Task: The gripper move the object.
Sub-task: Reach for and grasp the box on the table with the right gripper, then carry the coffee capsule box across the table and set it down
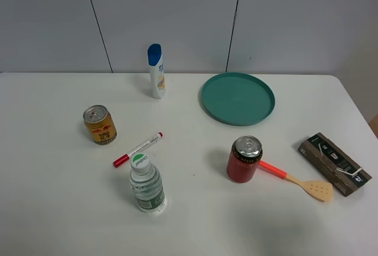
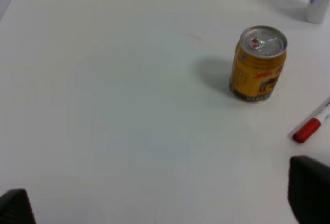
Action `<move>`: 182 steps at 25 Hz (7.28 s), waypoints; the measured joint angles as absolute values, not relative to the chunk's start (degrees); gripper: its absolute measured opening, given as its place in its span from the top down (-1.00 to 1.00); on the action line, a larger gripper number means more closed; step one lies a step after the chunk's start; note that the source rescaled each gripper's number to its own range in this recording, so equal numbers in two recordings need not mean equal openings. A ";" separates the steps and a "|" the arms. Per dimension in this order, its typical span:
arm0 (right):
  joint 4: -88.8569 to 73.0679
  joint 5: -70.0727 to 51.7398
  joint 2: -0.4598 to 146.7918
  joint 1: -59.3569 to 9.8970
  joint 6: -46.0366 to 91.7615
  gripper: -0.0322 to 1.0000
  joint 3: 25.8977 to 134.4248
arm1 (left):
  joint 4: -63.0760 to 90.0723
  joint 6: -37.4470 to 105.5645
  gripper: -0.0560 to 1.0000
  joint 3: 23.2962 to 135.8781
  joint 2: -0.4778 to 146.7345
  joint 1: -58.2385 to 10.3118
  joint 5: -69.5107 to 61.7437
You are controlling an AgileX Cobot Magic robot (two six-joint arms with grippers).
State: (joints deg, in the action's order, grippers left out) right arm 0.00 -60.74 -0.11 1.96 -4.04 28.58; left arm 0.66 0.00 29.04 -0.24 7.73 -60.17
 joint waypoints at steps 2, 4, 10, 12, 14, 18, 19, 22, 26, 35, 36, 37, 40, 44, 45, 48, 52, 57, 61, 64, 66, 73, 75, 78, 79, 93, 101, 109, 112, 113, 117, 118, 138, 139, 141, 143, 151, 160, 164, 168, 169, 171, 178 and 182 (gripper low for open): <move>0.00 -60.74 -0.11 1.96 -4.04 -1.00 28.58 | 0.66 0.00 -1.00 29.04 -0.24 7.73 -60.17; 0.00 -60.74 -0.11 1.96 -4.04 -1.00 28.58 | 0.66 0.00 -1.00 29.04 -0.24 7.73 -60.17; 0.00 -60.74 -0.11 1.96 -4.04 -1.00 28.58 | 0.66 0.00 -1.00 29.04 -0.24 7.73 -60.17; 0.00 -60.74 -0.11 1.96 -4.04 -1.00 28.58 | 0.66 0.00 -1.00 29.04 -0.24 7.73 -60.17; 0.00 -60.74 -0.11 1.96 -4.04 -1.00 28.58 | 0.66 0.00 -1.00 29.04 -0.24 7.73 -60.17; 0.00 -60.74 -0.11 1.96 -4.10 -1.00 28.58 | 0.66 0.00 -1.00 29.04 -0.24 7.73 -60.17; 0.30 -60.74 -0.11 1.96 -4.10 -1.00 28.58 | 0.66 0.00 -1.00 29.04 -0.24 7.73 -60.17; 0.79 -60.74 -0.11 1.96 -4.10 -1.00 28.58 | 0.66 0.00 -1.00 29.04 -0.24 7.73 -60.17; 1.68 -63.11 3.89 1.96 -2.59 -1.00 30.42 | 0.66 0.00 -1.00 29.04 -0.24 7.73 -60.17; 10.86 -67.52 20.23 -0.51 2.51 -0.90 40.77 | 0.66 0.00 -1.00 29.04 -0.24 7.73 -60.17; 11.89 -67.58 21.90 -0.51 3.26 -0.87 41.46 | 0.66 0.00 -1.00 29.04 -0.24 7.73 -60.17; 11.89 -67.58 21.90 -0.51 3.26 -0.87 41.46 | 0.66 0.00 -1.00 29.04 -0.24 7.73 -60.17; 15.17 -67.58 27.69 -0.51 4.34 -0.85 42.57 | 0.66 0.00 -1.00 29.04 -0.24 7.73 -60.17; 15.22 -67.78 31.83 -0.51 4.52 -0.85 42.60 | 0.66 0.00 -1.00 29.04 -0.24 7.73 -60.17; 14.86 -68.04 32.54 -0.51 4.52 -0.85 42.60 | 0.66 0.00 -1.00 29.04 -0.24 7.73 -60.17; 14.19 -69.45 33.13 -0.51 4.52 -0.84 42.60 | 0.66 0.00 -1.00 29.04 -0.24 7.73 -60.17; 13.76 -69.45 33.13 -0.51 5.33 -0.82 42.60 | 0.71 0.00 -1.00 29.04 -0.24 7.73 -60.17; 13.26 -69.24 34.44 -0.51 6.60 -0.81 42.60 | 0.71 0.00 -1.00 29.04 -0.24 7.73 -60.17; 12.83 -68.99 41.65 -0.51 10.18 -0.79 42.64 | 0.71 0.00 -1.00 29.04 -0.24 7.73 -60.17; 10.48 -68.06 49.53 -0.51 14.17 -0.71 42.71 | 0.71 0.00 -1.00 29.04 -0.24 7.73 -60.17; 8.85 -66.87 54.71 -0.51 16.00 -0.68 43.26 | 0.71 0.00 -1.00 29.04 -0.24 7.73 -60.17; 6.62 -63.82 67.64 1.33 17.16 -0.65 48.20 | 0.71 0.00 -1.00 29.04 -0.24 7.73 -60.17; 5.99 -63.27 68.59 2.12 17.52 -0.64 48.70 | 0.71 0.00 -1.00 29.04 -0.24 7.73 -60.17; 5.58 -60.54 71.22 3.87 21.29 -0.62 49.17 | 0.71 0.00 -1.00 29.04 -0.24 7.73 -60.17; 5.58 -59.83 71.86 4.27 22.68 -0.62 49.17 | 0.71 0.00 -1.00 29.04 -0.24 7.73 -60.17; 4.30 -47.53 82.34 16.03 31.15 -0.48 49.17 | 0.71 0.00 -1.00 29.04 -0.24 7.73 -60.17; 5.34 -43.67 88.83 13.95 31.95 -0.38 49.17 | 0.71 0.00 -1.00 29.04 -0.24 7.73 -60.17; 5.83 -41.30 94.35 10.04 32.00 -0.37 49.18 | 0.71 0.00 -1.00 29.04 -0.24 7.73 -60.17; 5.83 -40.74 95.59 9.49 32.00 -0.37 49.18 | 0.71 0.00 -1.00 29.04 -0.24 7.73 -60.17; 5.83 -40.60 95.61 9.49 32.00 -0.37 49.18 | 0.71 0.00 -1.00 29.04 -0.24 7.73 -60.17; 5.83 -40.41 95.84 9.49 32.00 -0.37 49.18 | 0.71 0.00 -1.00 29.04 -0.24 7.73 -60.17; 5.83 -40.29 96.01 9.49 32.00 -0.37 49.18 | 0.71 0.00 -1.00 29.04 -0.24 7.73 -60.17; 5.83 -33.06 105.92 6.67 32.06 -0.30 49.23 | 0.71 0.00 -1.00 29.04 -0.24 7.73 -60.17; 5.83 -33.06 105.98 6.67 32.06 -0.23 49.23 | 0.71 0.00 -1.00 29.04 -0.24 7.73 -60.17; 6.20 -33.06 106.05 6.67 32.06 0.08 49.23 | 0.71 0.00 -1.00 29.04 -0.24 7.73 -60.17; 6.94 -33.06 106.11 6.67 32.06 0.64 49.23 | 0.71 0.00 -1.00 29.04 -0.24 7.73 -60.17; 2.25 -33.27 103.35 6.67 24.40 0.93 49.23 | 0.71 0.00 -1.00 29.04 -0.24 7.73 -60.17; -5.30 -41.29 91.77 6.67 21.84 0.93 49.23 | 0.71 0.00 -1.00 29.04 -0.24 7.73 -60.17; -10.78 -43.60 86.55 6.67 21.84 0.93 49.23 | 0.71 0.00 -1.00 29.04 -0.24 7.73 -60.17; -15.09 -44.99 82.42 5.94 22.18 0.93 49.23 | 0.71 0.00 -1.00 29.04 -0.24 7.73 -60.17; -15.45 -45.06 81.49 5.42 22.69 0.93 49.23 | 0.71 0.00 -1.00 29.04 -0.24 7.73 -60.17; -16.30 -46.05 80.02 4.89 23.94 0.93 49.23 | 0.71 0.00 -1.00 29.04 -0.24 7.73 -60.17; -16.13 -54.71 74.71 4.83 25.10 0.93 49.23 | 0.71 0.00 -1.00 29.04 -0.24 7.73 -60.17; -17.74 -58.91 70.89 4.83 25.10 0.93 49.23 | 0.71 0.00 -1.00 29.04 -0.24 7.73 -60.17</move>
